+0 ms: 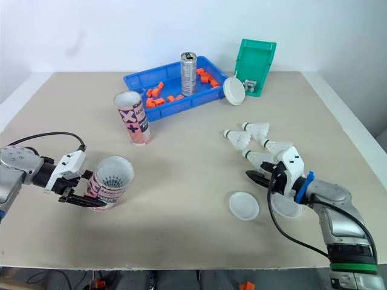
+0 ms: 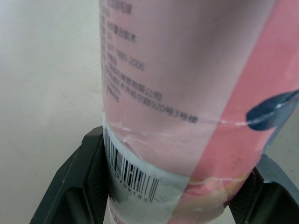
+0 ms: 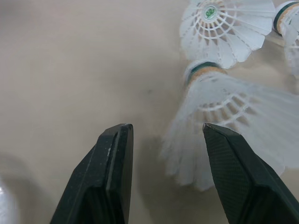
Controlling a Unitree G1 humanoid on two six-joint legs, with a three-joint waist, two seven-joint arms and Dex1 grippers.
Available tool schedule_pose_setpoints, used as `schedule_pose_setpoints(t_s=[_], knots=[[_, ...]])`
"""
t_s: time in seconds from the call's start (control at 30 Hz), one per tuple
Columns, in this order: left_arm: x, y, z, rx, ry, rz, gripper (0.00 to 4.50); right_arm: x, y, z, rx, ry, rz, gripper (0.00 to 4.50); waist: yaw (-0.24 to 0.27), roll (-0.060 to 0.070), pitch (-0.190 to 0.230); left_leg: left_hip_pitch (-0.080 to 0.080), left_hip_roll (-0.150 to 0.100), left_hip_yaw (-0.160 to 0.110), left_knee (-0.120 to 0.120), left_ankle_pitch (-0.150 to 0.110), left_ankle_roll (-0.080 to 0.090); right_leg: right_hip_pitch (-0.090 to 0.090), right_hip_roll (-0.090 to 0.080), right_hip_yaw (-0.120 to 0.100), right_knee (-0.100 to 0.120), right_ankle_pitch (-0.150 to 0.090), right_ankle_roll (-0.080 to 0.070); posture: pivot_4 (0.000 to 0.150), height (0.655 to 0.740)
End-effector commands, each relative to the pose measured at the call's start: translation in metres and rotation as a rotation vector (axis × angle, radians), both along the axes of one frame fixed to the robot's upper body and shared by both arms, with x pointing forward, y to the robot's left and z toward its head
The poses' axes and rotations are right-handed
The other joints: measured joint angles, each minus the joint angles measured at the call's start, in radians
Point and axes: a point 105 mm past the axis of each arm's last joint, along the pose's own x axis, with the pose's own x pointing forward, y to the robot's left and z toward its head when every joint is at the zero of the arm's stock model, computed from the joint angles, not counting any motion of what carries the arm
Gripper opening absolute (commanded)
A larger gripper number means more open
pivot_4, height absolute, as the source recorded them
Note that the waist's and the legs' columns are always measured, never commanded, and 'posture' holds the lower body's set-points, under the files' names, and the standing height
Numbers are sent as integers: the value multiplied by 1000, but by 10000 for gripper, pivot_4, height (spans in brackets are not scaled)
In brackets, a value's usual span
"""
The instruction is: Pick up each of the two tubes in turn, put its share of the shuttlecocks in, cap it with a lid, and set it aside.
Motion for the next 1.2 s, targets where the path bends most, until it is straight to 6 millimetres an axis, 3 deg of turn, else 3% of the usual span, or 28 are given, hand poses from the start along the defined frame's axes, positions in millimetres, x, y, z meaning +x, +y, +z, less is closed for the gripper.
schedule_pose_setpoints(t_s=[0.03, 0.13, 0.23, 0.37, 0.5, 0.63, 0.73, 0.97, 1.2], knots=[[-4, -1, -7, 14, 28, -8, 27480, 4, 3, 11, -6, -64, 20, 14192, 0, 0, 0, 0, 0, 0, 0, 0, 0, 0, 0, 0, 0, 0, 0, 1500, 7400], [-5, 0, -7, 14, 29, -3, 27480, -1, 9, 14, 8, -72, 51, 377, 0, 0, 0, 0, 0, 0, -1, 0, 0, 0, 0, 0, 0, -1, 1, 1500, 7400], [-6, 0, -7, 13, 30, -2, 27480, -6, 13, 19, 6, -83, 80, 377, 0, 0, 0, 0, 0, 0, -1, 0, 0, 0, 0, 0, 0, -1, 1, 1500, 7400], [-5, 0, -7, 12, 28, -1, 27480, -25, 39, 36, -20, -92, 250, 377, 0, 0, 0, 0, 0, 0, -1, 0, 0, 0, 1, 0, 0, -1, 1, 1500, 7400], [-4, 0, -7, 11, 29, -4, 27480, -43, 92, 85, -59, -210, 540, 377, -3, 1, 0, 1, 1, 0, 0, 0, 0, 0, 1, 1, 0, 0, 1, 1500, 7400], [-1, -1, -7, 11, 27, -9, 27480, -60, 144, 112, -175, -321, 850, 377, -6, 1, 0, 2, 1, 0, 0, 0, 0, 0, 1, 1, 0, 1, 1, 1500, 7400], [1, -2, -6, 11, 23, -13, 27480, -63, 172, 126, -262, -409, 1008, 377, -1, 0, 0, 1, 1, 0, 0, 0, 0, 0, 1, 0, 0, 0, 0, 1500, 7400], [3, -4, -7, 3, 28, -15, 27480, -59, 223, 133, -456, -525, 1259, 377, 4, 1, 0, -5, 3, 1, 2, 0, 0, -2, 0, -4, 0, -1, 0, 1500, 7400], [2, -4, -7, 2, 25, -9, 27480, -49, 252, 131, -548, -592, 1342, 377, 4, 1, 0, -6, 3, 0, 4, 1, -1, -2, 0, -4, 1, 0, 0, 1500, 7400]])
